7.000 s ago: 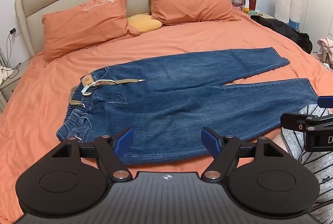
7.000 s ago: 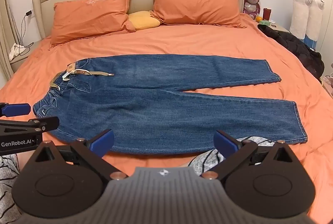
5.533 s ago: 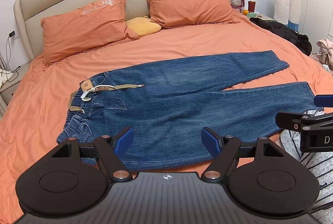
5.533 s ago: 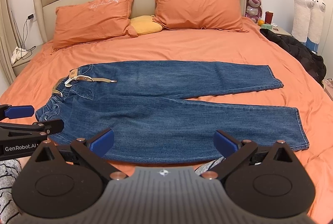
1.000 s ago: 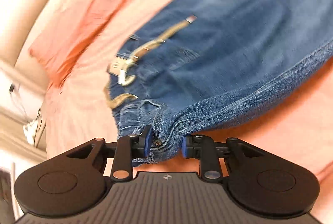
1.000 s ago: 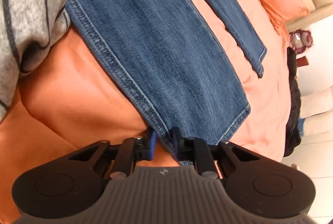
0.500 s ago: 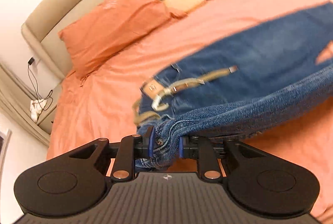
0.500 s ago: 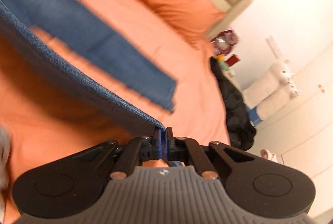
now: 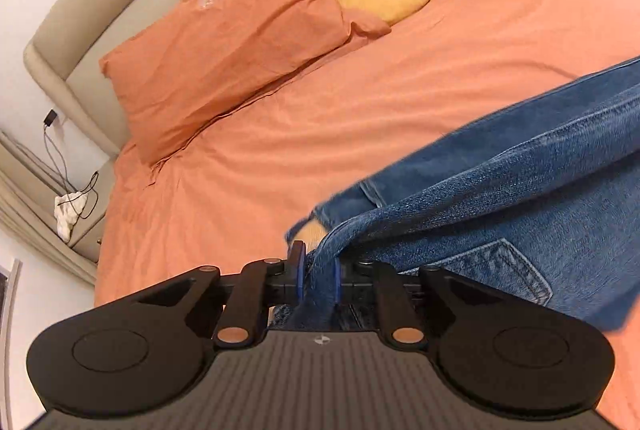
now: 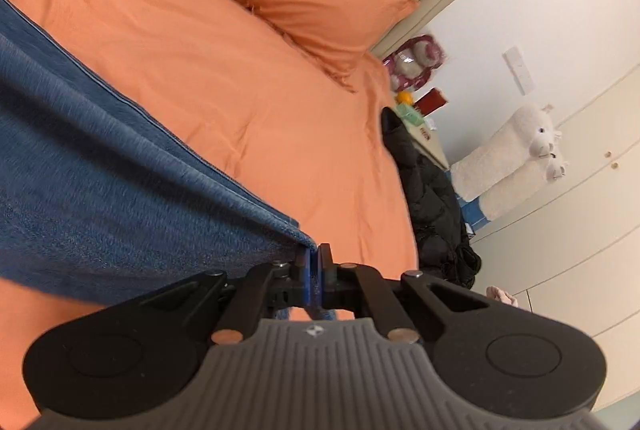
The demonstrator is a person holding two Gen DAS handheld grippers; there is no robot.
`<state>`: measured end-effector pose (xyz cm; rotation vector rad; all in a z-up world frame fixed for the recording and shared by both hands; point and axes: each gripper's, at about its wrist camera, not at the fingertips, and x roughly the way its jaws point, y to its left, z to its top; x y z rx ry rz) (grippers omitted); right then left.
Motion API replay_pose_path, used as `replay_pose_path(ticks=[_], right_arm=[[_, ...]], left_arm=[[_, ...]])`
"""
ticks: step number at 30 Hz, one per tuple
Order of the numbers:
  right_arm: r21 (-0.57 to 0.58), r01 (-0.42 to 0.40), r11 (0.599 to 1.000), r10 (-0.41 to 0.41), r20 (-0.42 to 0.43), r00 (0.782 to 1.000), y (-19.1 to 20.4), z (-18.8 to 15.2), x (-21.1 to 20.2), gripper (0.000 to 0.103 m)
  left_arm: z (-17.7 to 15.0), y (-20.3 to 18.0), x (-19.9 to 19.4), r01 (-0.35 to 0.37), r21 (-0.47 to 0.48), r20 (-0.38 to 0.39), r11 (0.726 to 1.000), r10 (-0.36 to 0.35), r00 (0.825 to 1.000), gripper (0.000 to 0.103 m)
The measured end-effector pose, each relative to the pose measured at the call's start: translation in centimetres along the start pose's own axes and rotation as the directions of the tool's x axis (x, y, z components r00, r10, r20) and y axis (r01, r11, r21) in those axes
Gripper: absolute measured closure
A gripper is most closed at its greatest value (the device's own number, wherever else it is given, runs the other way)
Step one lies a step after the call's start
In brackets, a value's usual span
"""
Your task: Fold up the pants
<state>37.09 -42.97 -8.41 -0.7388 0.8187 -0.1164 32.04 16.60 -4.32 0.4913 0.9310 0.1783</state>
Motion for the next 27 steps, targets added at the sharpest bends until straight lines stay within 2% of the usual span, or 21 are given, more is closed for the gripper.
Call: replay_pose_path(ticks=[5, 11, 15, 17, 20, 24, 27], right_arm=[[-0.046, -0.020, 0.999, 0.017, -0.065, 0.998, 2.8, 3.3, 6.7, 0.103], [-0.107, -0.060, 0.992, 0.043, -0.152, 0.987, 6.6, 5.3, 14.1, 0.103], [-0.127, -0.089, 0.988, 0.063, -0.197, 0.978, 8.1, 5.6, 17.0, 0.103], [-0.128, -0.107, 0.986, 0.077, -0.218, 0.973, 8.4, 5.7, 18.5, 0.103], [-0.128, -0.114, 0.985, 0.083, -0.227, 0.970, 9.0, 5.5, 19.2, 0.103], [-0.114, -0.110, 0.987, 0.084, -0.213, 0.973, 8.5, 5.5, 18.1, 0.103], [-0.086, -0.122, 0.989, 0.103, -0.203, 0.974, 6.6, 5.8, 16.8, 0.103]], left_arm=[[2.8, -0.9, 6.9, 0.018, 0.022, -0.084, 1.000, -0.016, 0.996, 0.090], [3.8, -2.4, 14.7, 0.070, 0.021, -0.194, 0.997, -0.065, 0.979, 0.089], [3.7, -1.5, 17.9, 0.127, -0.063, -0.230, 0.990, -0.138, 0.963, 0.089], [3.2, -0.9, 18.7, 0.150, -0.114, -0.233, 0.982, -0.173, 0.957, 0.089], [2.8, -0.3, 19.0, 0.165, -0.133, -0.230, 0.977, -0.192, 0.954, 0.089], [3.2, 0.0, 16.1, 0.152, -0.097, -0.174, 0.984, -0.167, 0.970, 0.089], [3.6, 1.6, 14.0, 0.177, -0.136, -0.127, 0.975, -0.194, 0.973, 0.089]])
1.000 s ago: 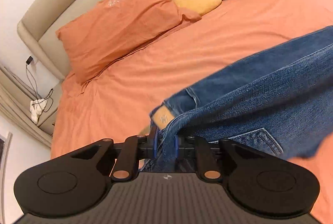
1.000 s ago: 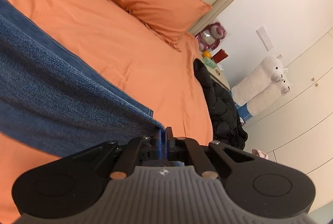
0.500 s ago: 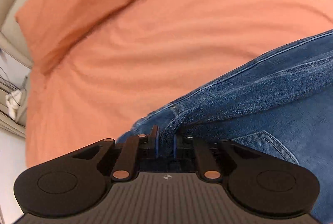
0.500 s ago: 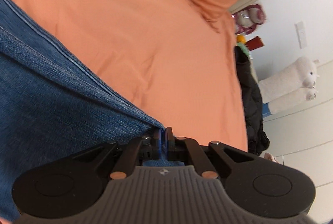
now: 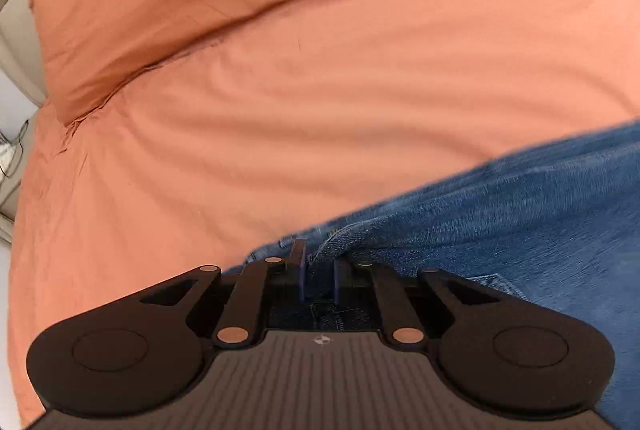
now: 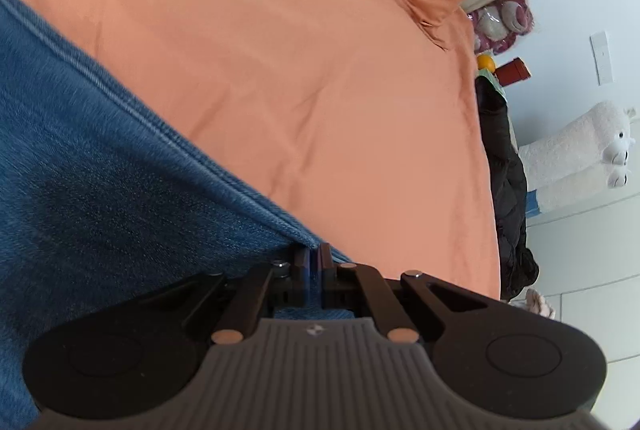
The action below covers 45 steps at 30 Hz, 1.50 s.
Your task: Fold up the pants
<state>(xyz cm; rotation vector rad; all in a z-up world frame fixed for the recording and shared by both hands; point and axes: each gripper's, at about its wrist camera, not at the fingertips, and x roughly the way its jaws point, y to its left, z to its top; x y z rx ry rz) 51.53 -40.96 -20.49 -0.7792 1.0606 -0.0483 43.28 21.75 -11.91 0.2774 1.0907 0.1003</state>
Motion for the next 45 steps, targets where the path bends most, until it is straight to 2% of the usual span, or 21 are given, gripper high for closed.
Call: replay_pose_path(ticks=[5, 8, 9, 10, 11, 12, 13, 14, 17, 20, 23, 27, 29, 32, 34, 37, 39, 43, 44, 45], right_arm=[[0.071, 0.031, 0.997, -0.031, -0.006, 1.000, -0.3, 1.4, -0.3, 0.103], [0.042, 0.053, 0.998, -0.051, -0.042, 0.998, 1.0, 1.8, 0.8, 0.103], [0.035, 0.061, 0.998, -0.059, -0.048, 0.997, 1.4, 1.8, 1.0, 0.103], [0.040, 0.065, 0.997, -0.063, -0.055, 0.997, 1.4, 1.9, 1.2, 0.103], [0.052, 0.065, 0.997, -0.061, -0.061, 0.996, 1.2, 2.1, 1.4, 0.094], [0.068, 0.069, 0.995, -0.065, -0.061, 0.996, 1.1, 2.1, 1.4, 0.083], [0.084, 0.076, 0.994, -0.072, -0.055, 0.996, 0.8, 2.1, 1.2, 0.059], [0.101, 0.072, 0.992, -0.068, -0.043, 0.997, 0.5, 2.1, 1.0, 0.049], [0.162, 0.050, 0.985, -0.046, -0.032, 0.998, -0.3, 1.8, -0.4, 0.048], [0.290, -0.032, 0.957, 0.034, -0.004, 0.999, -0.9, 0.5, -3.0, 0.045], [0.414, -0.130, 0.901, 0.127, 0.035, 0.991, -0.9, -1.9, -5.8, 0.041], [0.559, -0.214, 0.801, 0.215, 0.065, 0.974, -0.6, -6.3, -8.2, 0.041], [0.631, -0.245, 0.736, 0.250, 0.083, 0.965, -0.5, -8.6, -8.7, 0.041], [0.716, -0.283, 0.638, 0.284, 0.123, 0.951, -0.5, -11.8, -9.3, 0.042], [0.761, -0.297, 0.577, 0.287, 0.152, 0.946, -0.8, -13.5, -9.6, 0.042], [0.817, -0.319, 0.480, 0.298, 0.190, 0.936, -1.1, -15.4, -9.9, 0.042], [0.845, -0.337, 0.416, 0.309, 0.217, 0.926, -1.2, -16.4, -9.8, 0.042], [0.869, -0.352, 0.348, 0.320, 0.243, 0.916, -1.0, -17.5, -9.6, 0.042], [0.874, -0.353, 0.334, 0.315, 0.249, 0.916, -1.2, -17.9, -9.6, 0.042], [0.881, -0.353, 0.315, 0.308, 0.257, 0.916, -1.4, -18.2, -9.5, 0.042]], left_arm=[[0.5, -0.7, 1.6, -0.044, -0.013, -0.029, 0.999, 0.044, 0.999, 0.088], [0.4, -1.5, 2.4, -0.070, -0.029, -0.035, 0.997, 0.069, 0.997, 0.074], [0.1, -1.5, 2.4, -0.073, -0.025, -0.022, 0.997, 0.073, 0.997, 0.056], [0.4, -1.1, 2.0, -0.080, -0.034, 0.002, 0.996, 0.080, 0.997, 0.043], [0.8, -0.7, 1.5, -0.078, -0.049, 0.031, 0.996, 0.080, 0.996, 0.019], [0.9, -0.3, 0.8, -0.059, -0.062, 0.057, 0.996, 0.062, 0.996, 0.015], [1.2, 0.1, 0.2, -0.033, -0.077, 0.069, 0.996, 0.039, 0.997, 0.015], [1.3, 0.4, -0.6, -0.010, -0.092, 0.074, 0.996, 0.017, 0.997, 0.014], [1.1, 1.4, -2.7, 0.017, -0.103, 0.085, 0.995, -0.008, 0.996, 0.014], [-0.3, 2.9, -5.0, 0.041, -0.149, 0.090, 0.988, -0.028, 0.996, 0.015], [-2.9, 5.1, -7.1, 0.085, -0.253, 0.092, 0.964, -0.064, 0.994, 0.015], [-7.3, 7.7, -8.4, 0.123, -0.404, 0.103, 0.907, -0.088, 0.991, 0.015], [-9.9, 8.8, -8.5, 0.142, -0.488, 0.105, 0.861, -0.104, 0.989, 0.015], [-13.9, 10.1, -7.7, 0.192, -0.618, 0.120, 0.762, -0.150, 0.981, 0.015], [-16.4, 10.5, -7.0, 0.230, -0.681, 0.156, 0.696, -0.169, 0.973, 0.015], [-19.8, 10.8, -5.1, 0.253, -0.788, 0.194, 0.561, -0.165, 0.967, 0.015], [-21.3, 10.7, -3.5, 0.282, -0.829, 0.220, 0.484, -0.180, 0.959, 0.015], [-23.0, 10.8, -0.9, 0.369, -0.873, 0.314, 0.319, -0.211, 0.926, 0.015], [-23.1, 10.8, -0.3, 0.382, -0.880, 0.330, 0.284, -0.213, 0.919, 0.015], [-23.0, 10.8, 0.2, 0.393, -0.880, 0.343, 0.266, -0.216, 0.914, 0.015]])
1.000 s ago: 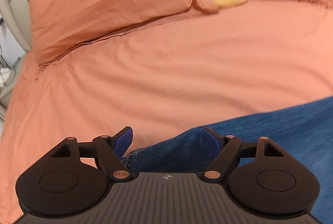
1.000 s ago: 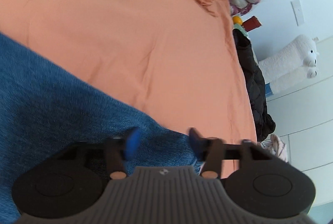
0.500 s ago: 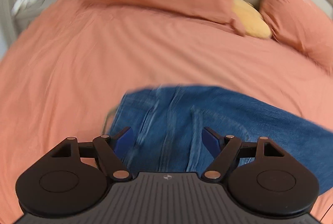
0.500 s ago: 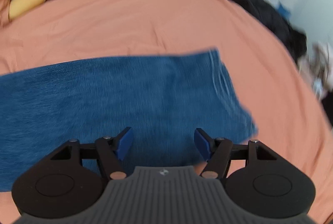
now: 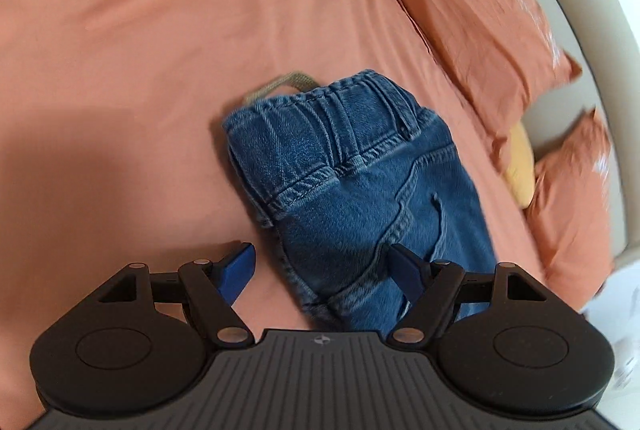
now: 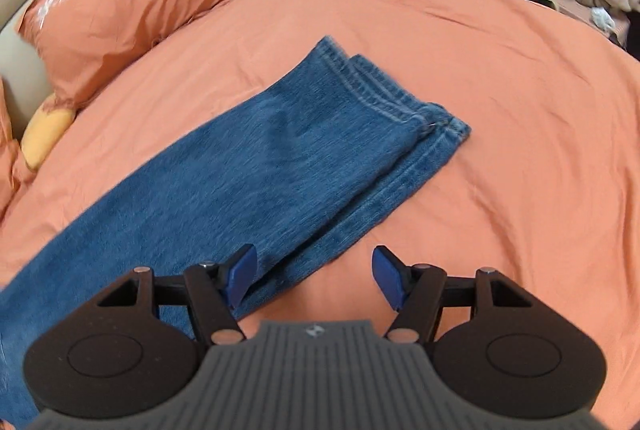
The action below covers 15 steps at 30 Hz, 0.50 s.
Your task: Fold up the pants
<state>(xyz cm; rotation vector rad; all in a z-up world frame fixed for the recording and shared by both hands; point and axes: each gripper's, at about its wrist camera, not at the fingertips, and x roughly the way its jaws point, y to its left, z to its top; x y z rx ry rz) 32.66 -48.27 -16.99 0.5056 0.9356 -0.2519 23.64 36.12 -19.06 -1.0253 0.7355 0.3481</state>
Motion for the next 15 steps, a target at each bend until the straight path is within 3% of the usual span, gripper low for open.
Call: replay_pose_path(ticks=[3, 8, 10, 13, 15], right_arm=[[0.116, -0.036, 0.993, 0.032, 0.038, 0.999, -2.2, 0.8, -0.2, 0.042], [0.324, -0.078, 0.943, 0.050, 0.094, 0.994, -6.0, 1.9, 1.2, 0.042], [0.346, -0.050, 0.937, 0.018, 0.096, 0.995, -6.6, 2.3, 2.2, 0.045], [0.357, -0.021, 0.934, -0.025, 0.126, 0.992, -7.4, 3.2, 3.2, 0.058], [0.361, -0.056, 0.931, 0.001, 0.151, 0.988, -7.7, 4.0, 3.5, 0.065]], left_arm=[[0.1, -0.7, 1.5, 0.027, 0.017, -0.007, 0.999, -0.027, 1.000, 0.013], [-0.1, -1.8, 3.4, -0.010, 0.085, -0.014, 0.996, 0.011, 1.000, 0.013], [-0.3, -2.3, 3.6, -0.035, 0.112, -0.002, 0.993, 0.035, 0.999, 0.020], [-0.7, -3.7, 3.5, -0.098, 0.183, 0.014, 0.978, 0.097, 0.995, 0.036], [-1.0, -4.5, 3.5, -0.124, 0.224, 0.025, 0.967, 0.122, 0.992, 0.048]])
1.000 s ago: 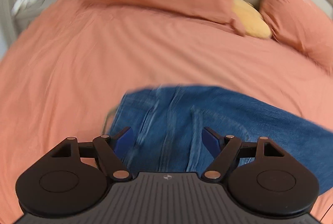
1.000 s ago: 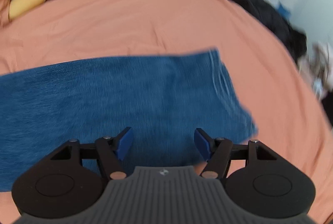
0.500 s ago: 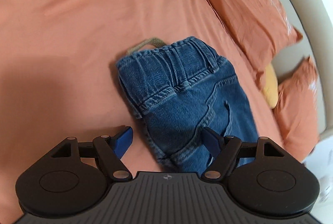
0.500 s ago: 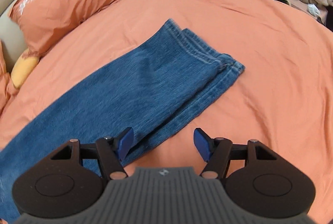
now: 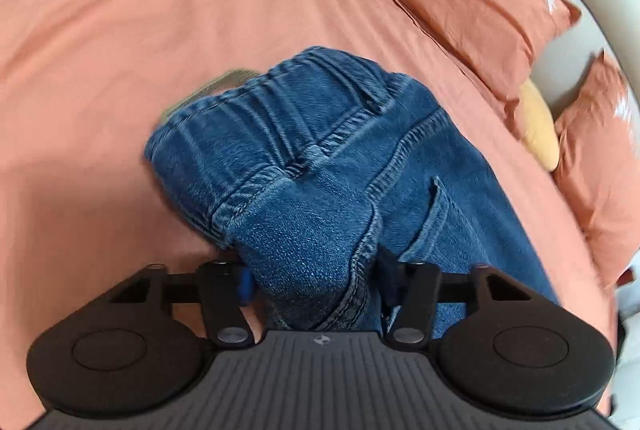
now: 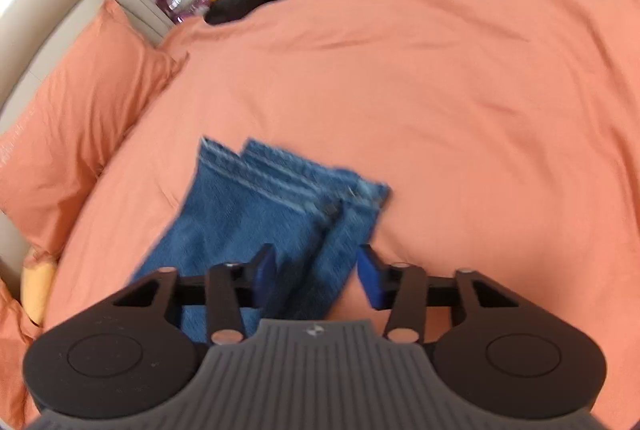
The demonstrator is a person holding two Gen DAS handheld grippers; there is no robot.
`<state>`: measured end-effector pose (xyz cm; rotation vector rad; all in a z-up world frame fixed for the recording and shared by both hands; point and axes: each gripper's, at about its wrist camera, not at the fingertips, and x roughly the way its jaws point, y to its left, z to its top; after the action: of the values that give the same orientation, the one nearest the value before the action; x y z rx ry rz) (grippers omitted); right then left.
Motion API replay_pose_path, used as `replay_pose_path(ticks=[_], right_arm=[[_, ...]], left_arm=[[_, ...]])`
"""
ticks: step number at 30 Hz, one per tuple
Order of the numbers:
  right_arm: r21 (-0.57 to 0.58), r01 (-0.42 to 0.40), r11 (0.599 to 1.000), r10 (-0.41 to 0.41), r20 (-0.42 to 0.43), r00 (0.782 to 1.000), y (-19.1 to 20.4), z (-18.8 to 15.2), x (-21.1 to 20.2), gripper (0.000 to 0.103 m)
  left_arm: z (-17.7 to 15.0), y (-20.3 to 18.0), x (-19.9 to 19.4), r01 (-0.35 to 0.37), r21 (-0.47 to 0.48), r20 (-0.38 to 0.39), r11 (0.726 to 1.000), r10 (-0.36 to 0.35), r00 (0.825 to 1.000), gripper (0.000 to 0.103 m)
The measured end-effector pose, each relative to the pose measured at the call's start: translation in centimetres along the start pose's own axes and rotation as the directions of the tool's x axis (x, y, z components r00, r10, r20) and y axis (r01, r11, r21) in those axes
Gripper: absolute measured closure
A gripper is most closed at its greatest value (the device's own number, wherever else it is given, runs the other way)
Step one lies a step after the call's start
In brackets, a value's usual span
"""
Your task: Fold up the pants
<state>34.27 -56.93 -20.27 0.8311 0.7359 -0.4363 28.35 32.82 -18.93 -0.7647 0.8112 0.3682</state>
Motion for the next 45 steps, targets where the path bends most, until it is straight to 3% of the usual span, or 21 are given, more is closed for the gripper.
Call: replay_pose_path(ticks=[2, 5, 8, 12, 16, 18, 21, 24, 29, 31, 32, 34, 36, 40, 42, 45], right_arm=[[0.003, -0.025, 1.000, 0.025, 0.007, 1.000, 0.2, 0.8, 0.3, 0.067], [-0.021, -0.001, 1.000, 0.000, -0.015, 1.000, 0.7, 1.7, 1.6, 0.070], [-0.031, 0.058, 0.998, -0.060, -0.041, 0.997, 0.9, 1.9, 2.9, 0.098], [-0.137, 0.070, 0.988, -0.070, 0.003, 0.998, 2.5, 2.7, 1.5, 0.103], [-0.266, 0.061, 0.962, -0.043, 0.074, 0.996, 4.4, 4.0, -1.5, 0.103], [-0.316, 0.112, 0.942, -0.097, 0.062, 0.993, 4.1, 3.9, -1.0, 0.103], [-0.261, 0.181, 0.948, -0.178, 0.036, 0.983, 1.7, 3.3, 0.8, 0.103], [-0.247, 0.196, 0.949, -0.195, 0.030, 0.980, 0.2, 2.5, 1.9, 0.103], [-0.222, 0.128, 0.967, -0.127, 0.018, 0.992, -0.4, 2.7, 2.3, 0.100], [-0.204, 0.094, 0.974, -0.090, 0.026, 0.996, -0.9, 2.9, 1.5, 0.089], [-0.201, 0.095, 0.975, -0.090, 0.034, 0.995, -1.1, 3.1, 1.1, 0.077], [-0.217, 0.115, 0.969, -0.107, 0.048, 0.993, -1.0, 3.4, 0.5, 0.075], [-0.255, 0.108, 0.961, -0.098, 0.052, 0.994, -0.4, 3.5, -0.2, 0.075], [-0.352, 0.043, 0.935, -0.039, 0.017, 0.999, 2.8, 3.0, -1.1, 0.075], [-0.409, 0.005, 0.912, -0.018, -0.027, 0.999, 5.0, 1.8, -1.2, 0.075], [-0.472, -0.087, 0.877, 0.038, -0.111, 0.993, 8.4, -1.2, -1.4, 0.075]], left_arm=[[-0.1, -0.7, 0.0, -0.020, 0.017, 0.005, 1.000, 0.020, 1.000, 0.055], [-0.2, -2.0, 0.3, -0.066, 0.044, 0.015, 0.997, 0.066, 0.998, 0.063], [-0.2, -3.0, -0.1, -0.111, 0.060, 0.023, 0.992, 0.110, 0.994, 0.067], [0.2, -4.4, -2.0, -0.159, 0.088, 0.052, 0.983, 0.155, 0.987, 0.074], [0.8, -5.4, -3.4, -0.176, 0.147, 0.068, 0.973, 0.168, 0.984, 0.075], [0.5, -5.4, -2.6, -0.206, 0.181, 0.053, 0.962, 0.200, 0.978, 0.075], [-0.2, -5.6, -1.6, -0.217, 0.205, 0.042, 0.954, 0.213, 0.976, 0.075], [-0.7, -5.9, -1.3, -0.231, 0.240, 0.047, 0.943, 0.226, 0.973, 0.074], [-0.4, -5.6, -0.4, -0.234, 0.231, 0.019, 0.944, 0.236, 0.972, 0.073], [-0.5, -5.9, 0.1, -0.245, 0.243, 0.015, 0.939, 0.249, 0.968, 0.072], [-0.6, -5.7, 0.0, -0.245, 0.244, 0.009, 0.938, 0.250, 0.968, 0.071], [-0.5, -5.6, 0.0, -0.244, 0.259, -0.010, 0.934, 0.255, 0.967, 0.064], [-0.2, -5.5, -0.5, -0.253, 0.282, -0.018, 0.926, 0.269, 0.963, 0.046], [0.3, -4.9, -2.0, -0.229, 0.310, -0.086, 0.923, 0.267, 0.960, 0.037], [0.2, -5.2, -3.4, -0.234, 0.358, -0.084, 0.904, 0.281, 0.956, 0.036], [-0.5, -6.5, -5.9, -0.236, 0.485, -0.033, 0.842, 0.287, 0.957, 0.040]])
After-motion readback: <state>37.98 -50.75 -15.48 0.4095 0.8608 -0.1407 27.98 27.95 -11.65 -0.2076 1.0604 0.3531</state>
